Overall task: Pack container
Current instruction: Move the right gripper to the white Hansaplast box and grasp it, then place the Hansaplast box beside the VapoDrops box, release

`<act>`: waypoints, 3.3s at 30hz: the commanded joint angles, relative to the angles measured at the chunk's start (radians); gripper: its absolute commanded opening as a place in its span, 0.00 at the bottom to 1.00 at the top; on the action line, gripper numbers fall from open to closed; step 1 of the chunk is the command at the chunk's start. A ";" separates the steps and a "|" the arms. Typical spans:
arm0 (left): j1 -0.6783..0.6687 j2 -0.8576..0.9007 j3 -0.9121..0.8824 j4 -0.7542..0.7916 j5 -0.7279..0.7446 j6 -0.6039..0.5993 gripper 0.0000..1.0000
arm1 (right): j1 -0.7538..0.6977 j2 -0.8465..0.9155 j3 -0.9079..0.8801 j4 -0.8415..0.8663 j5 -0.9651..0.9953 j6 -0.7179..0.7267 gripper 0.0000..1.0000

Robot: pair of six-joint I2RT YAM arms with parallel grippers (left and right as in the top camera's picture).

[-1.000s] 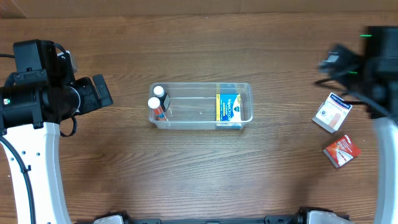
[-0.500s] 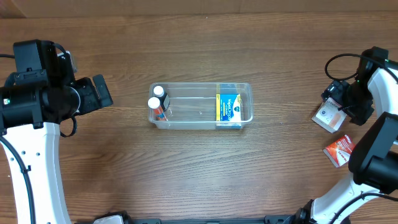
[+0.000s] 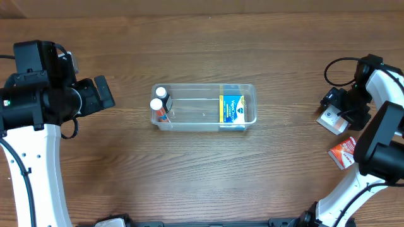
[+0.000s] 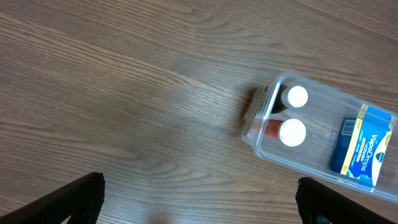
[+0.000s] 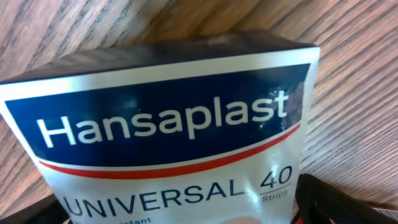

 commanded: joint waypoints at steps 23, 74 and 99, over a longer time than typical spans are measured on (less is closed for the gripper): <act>-0.001 -0.004 -0.004 0.000 0.011 0.018 1.00 | -0.005 0.006 -0.005 0.000 -0.069 -0.029 0.75; -0.001 -0.004 -0.004 0.000 0.011 0.018 1.00 | 1.052 -0.535 0.234 -0.071 -0.029 0.169 0.54; -0.001 -0.004 -0.004 -0.005 0.011 0.019 1.00 | 1.053 -0.027 0.225 0.008 -0.033 0.219 0.56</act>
